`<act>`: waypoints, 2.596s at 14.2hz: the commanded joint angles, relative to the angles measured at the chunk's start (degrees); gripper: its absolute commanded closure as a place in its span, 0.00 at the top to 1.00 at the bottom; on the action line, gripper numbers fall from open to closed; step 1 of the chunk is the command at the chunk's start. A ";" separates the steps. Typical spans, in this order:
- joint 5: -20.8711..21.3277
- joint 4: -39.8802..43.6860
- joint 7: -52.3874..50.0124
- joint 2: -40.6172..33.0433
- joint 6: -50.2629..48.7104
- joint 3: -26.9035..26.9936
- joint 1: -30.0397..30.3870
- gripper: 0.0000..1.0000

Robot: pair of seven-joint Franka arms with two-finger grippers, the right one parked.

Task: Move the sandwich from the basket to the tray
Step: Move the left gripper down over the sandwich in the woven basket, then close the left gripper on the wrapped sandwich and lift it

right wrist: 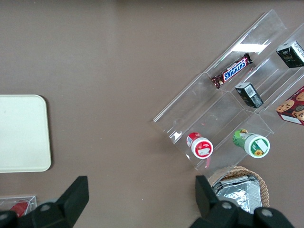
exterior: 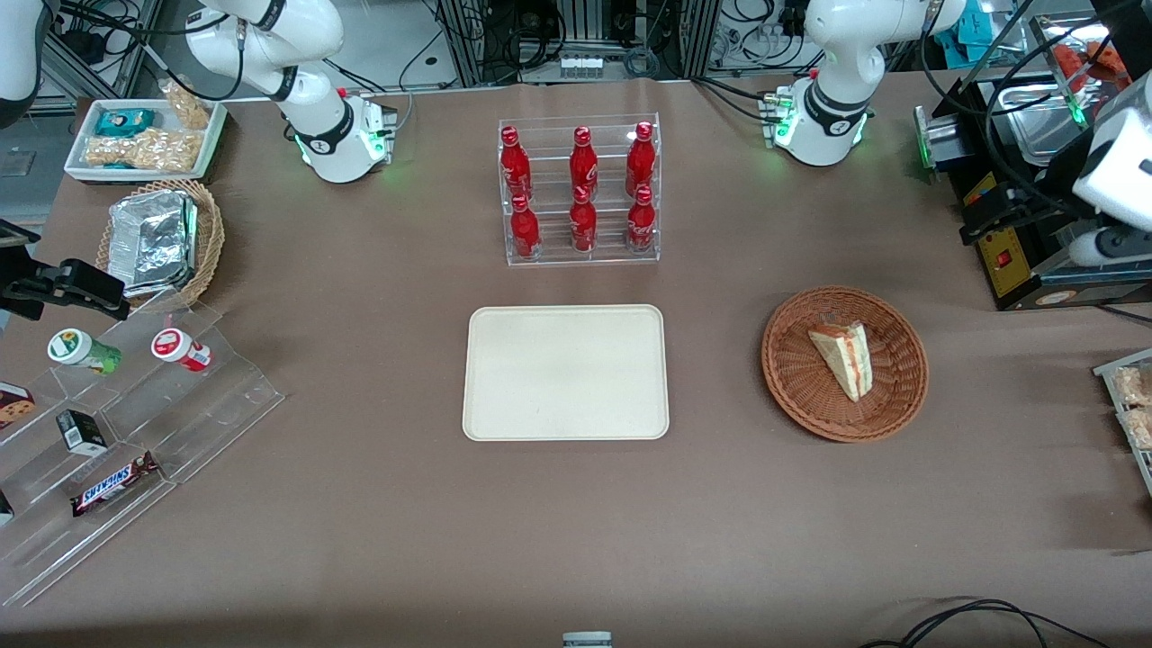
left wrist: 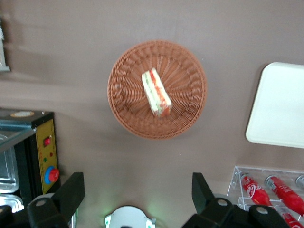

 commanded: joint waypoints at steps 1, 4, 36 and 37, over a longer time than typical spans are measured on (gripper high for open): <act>-0.42 -2.81 -3.57 3.01 -0.76 -0.64 1.05 1.00; -0.68 -9.20 -11.66 5.40 6.75 -0.64 0.88 1.00; -6.48 -37.99 -29.17 14.45 54.35 -0.82 -0.44 0.00; -6.48 -37.28 -29.43 13.49 53.39 -0.90 -0.79 0.00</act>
